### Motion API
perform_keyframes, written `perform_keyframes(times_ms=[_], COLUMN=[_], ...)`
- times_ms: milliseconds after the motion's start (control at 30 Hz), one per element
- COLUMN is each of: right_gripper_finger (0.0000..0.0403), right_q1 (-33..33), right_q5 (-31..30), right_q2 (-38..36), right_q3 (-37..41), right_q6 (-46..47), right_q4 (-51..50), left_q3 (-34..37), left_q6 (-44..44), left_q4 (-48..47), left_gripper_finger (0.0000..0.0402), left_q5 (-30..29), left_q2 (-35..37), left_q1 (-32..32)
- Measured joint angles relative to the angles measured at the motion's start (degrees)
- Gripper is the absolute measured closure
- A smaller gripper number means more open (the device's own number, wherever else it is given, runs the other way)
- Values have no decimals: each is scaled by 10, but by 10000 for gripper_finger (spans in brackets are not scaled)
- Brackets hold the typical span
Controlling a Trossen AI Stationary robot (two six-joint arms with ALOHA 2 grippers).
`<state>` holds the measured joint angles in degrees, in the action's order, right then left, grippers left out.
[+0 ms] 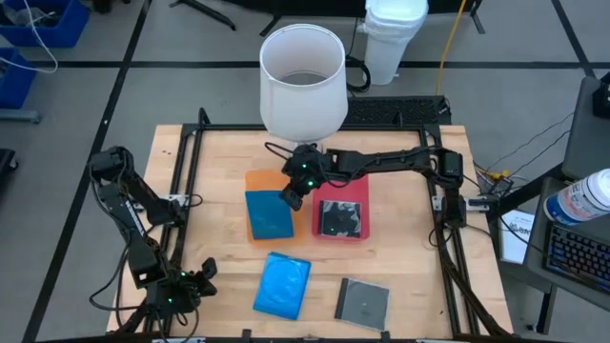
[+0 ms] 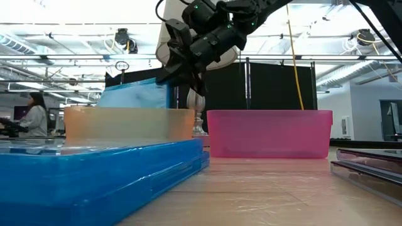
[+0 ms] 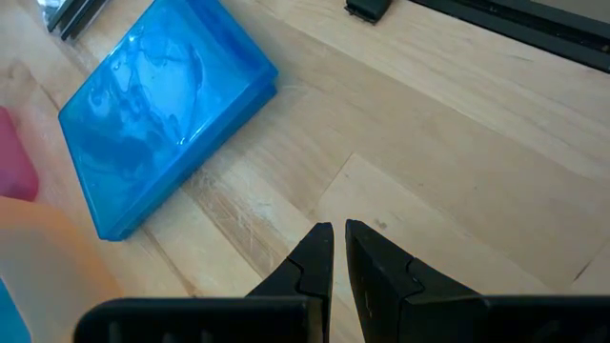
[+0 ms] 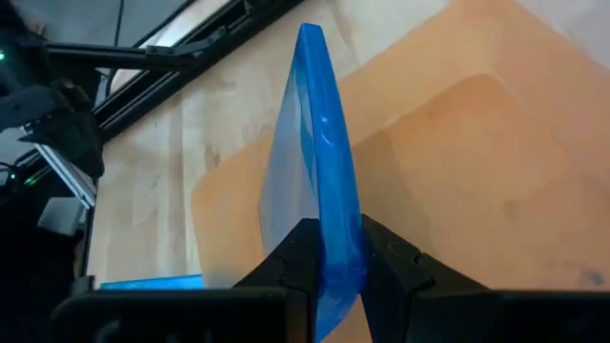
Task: Pick & place jewel cases by type
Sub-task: Put the blue CD case into the orange bin
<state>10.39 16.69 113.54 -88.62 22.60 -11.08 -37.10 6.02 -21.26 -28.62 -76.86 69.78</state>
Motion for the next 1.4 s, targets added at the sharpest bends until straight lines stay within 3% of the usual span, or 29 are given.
perform_keyframes(times_ms=[367,533,767,1400], right_gripper_finger=[354,335,301,273], right_q1=[-1,-4,-21,-26], right_q5=[-30,-38,-101,-120], right_q2=[0,0,1,2], right_q3=[5,6,6,6], right_q6=[-48,-74,-123,-134], right_q4=[-12,-17,-36,18], left_q3=[0,0,0,0], left_q6=[7,11,21,20], left_q4=[0,0,0,0], left_gripper_finger=[360,360,360,360], left_q5=[0,0,0,1], left_q2=[0,0,0,0], left_q1=[0,0,0,0])
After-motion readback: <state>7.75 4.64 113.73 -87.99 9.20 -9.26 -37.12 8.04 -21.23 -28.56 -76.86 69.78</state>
